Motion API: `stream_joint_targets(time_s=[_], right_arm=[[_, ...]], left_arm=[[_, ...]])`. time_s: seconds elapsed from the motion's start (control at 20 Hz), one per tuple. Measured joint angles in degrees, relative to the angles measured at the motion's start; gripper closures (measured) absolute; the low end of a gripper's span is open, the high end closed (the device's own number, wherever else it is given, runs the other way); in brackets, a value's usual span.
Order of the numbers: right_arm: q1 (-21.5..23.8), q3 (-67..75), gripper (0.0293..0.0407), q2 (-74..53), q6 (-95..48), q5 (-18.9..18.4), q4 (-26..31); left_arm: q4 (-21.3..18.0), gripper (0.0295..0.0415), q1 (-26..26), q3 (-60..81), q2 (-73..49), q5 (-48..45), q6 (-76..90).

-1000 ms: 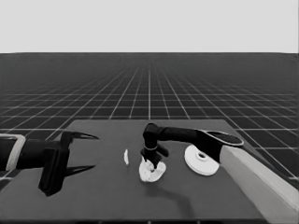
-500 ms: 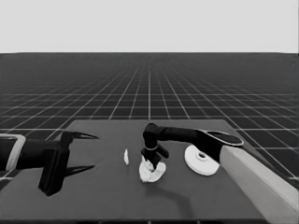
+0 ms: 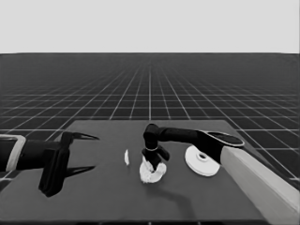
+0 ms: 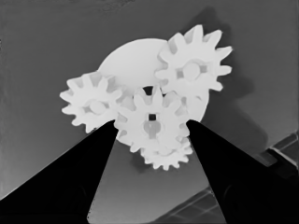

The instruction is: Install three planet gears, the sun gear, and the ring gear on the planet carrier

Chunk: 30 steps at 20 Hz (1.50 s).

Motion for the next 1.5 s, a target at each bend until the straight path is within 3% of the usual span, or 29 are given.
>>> stream_joint_targets(time_s=[0.5, 0.6, 0.65, 0.7, 1.0, 1.05, 1.15, 1.3, 1.5], right_arm=[[0.0, 0.0, 0.039, 0.0, 6.0, 0.0, 0.0], [0.0, 0.0, 0.033, 0.0, 6.6, 0.0, 0.0], [0.0, 0.0, 0.032, 0.0, 6.7, 0.0, 0.0], [0.0, 0.0, 0.0317, 0.0, 6.8, 0.0, 0.0], [0.0, 0.0, 0.0315, 0.0, 6.9, 0.0, 0.0], [2.8, 2.2, 0.0307, -0.5, -15.7, -1.5, 2.5], [6.3, 3.7, 0.0312, -0.8, -38.3, -2.2, 5.1], [7.6, 4.0, 0.0315, -0.9, -48.1, -2.2, 6.3], [7.8, 4.1, 0.0315, -0.9, -50.3, -2.1, 6.7]], left_arm=[[0.0, 0.0326, 0.0, 0.0, 0.0, 0.0, 0.0], [0.0, 0.0326, 0.0, 0.0, 0.0, 0.0, 0.0], [0.0, 0.0326, 0.0, 0.0, 0.0, 0.0, 0.0], [0.0, 0.0326, 0.0, 0.0, 0.0, 0.0, 0.0], [0.0, 0.0326, 0.0, 0.0, 0.0, 0.0, 0.0], [0.0, 0.0326, 0.0, 0.0, 0.0, 0.0, 0.0], [0.0, 0.0326, 0.0, 0.0, 0.0, 0.0, 0.0], [0.0, 0.0326, 0.0, 0.0, 0.0, 0.0, 0.0], [0.0, 0.0326, 0.0, 0.0, 0.0, 0.0, 0.0]])
